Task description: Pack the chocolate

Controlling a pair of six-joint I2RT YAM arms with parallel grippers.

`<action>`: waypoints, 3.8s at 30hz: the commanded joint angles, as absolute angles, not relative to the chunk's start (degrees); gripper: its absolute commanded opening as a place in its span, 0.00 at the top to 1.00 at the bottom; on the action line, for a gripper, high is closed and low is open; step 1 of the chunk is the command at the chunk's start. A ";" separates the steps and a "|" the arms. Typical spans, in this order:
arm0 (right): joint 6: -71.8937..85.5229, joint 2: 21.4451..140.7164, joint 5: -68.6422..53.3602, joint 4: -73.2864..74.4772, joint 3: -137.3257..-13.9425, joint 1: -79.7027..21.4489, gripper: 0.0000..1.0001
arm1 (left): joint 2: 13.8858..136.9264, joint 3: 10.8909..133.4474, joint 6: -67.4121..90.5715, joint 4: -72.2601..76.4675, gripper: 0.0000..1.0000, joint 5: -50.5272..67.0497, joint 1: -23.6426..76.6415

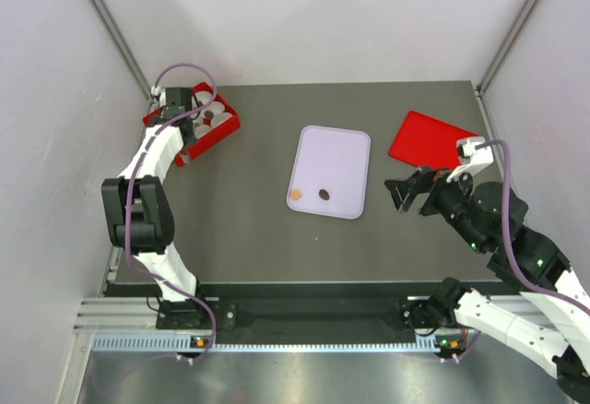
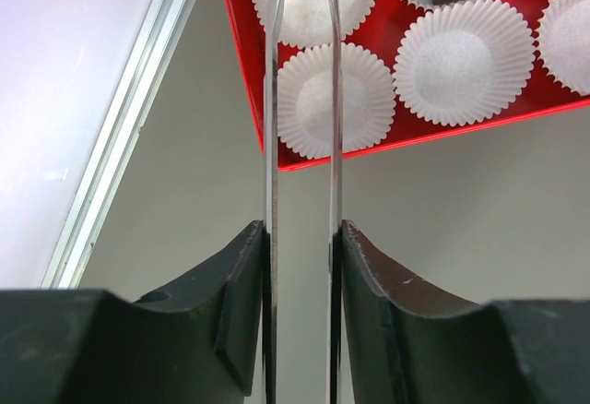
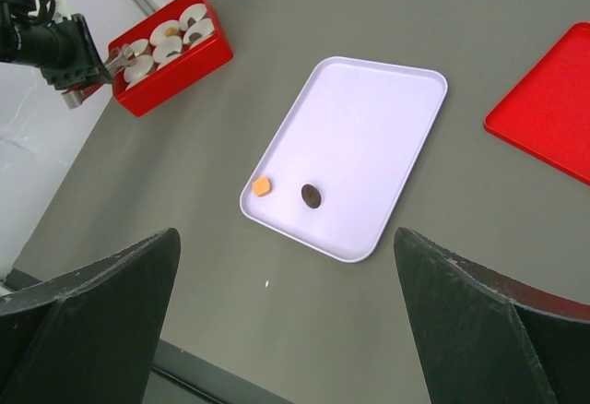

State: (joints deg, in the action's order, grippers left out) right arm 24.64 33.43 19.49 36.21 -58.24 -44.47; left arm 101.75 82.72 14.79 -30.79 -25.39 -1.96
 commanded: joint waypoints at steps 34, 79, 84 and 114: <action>24.87 33.49 22.85 44.73 -64.60 -44.65 0.00 | 77.35 67.51 13.80 -36.12 0.56 -6.17 31.62; 25.93 31.99 24.87 47.02 -64.86 -44.65 0.00 | 92.72 74.35 25.57 -38.23 0.53 -9.14 52.03; 25.93 32.25 23.82 45.97 -64.78 -44.56 0.00 | 93.42 74.71 26.45 -39.72 0.53 -10.02 53.26; 25.66 32.25 23.64 45.79 -66.36 -44.65 0.00 | 95.36 87.97 19.61 -43.43 0.72 -22.06 40.11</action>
State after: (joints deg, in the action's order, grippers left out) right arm 26.55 31.75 23.11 47.55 -63.40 -44.47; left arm 95.94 84.64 22.46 -45.39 -20.51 45.71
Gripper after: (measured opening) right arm 0.996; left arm 0.353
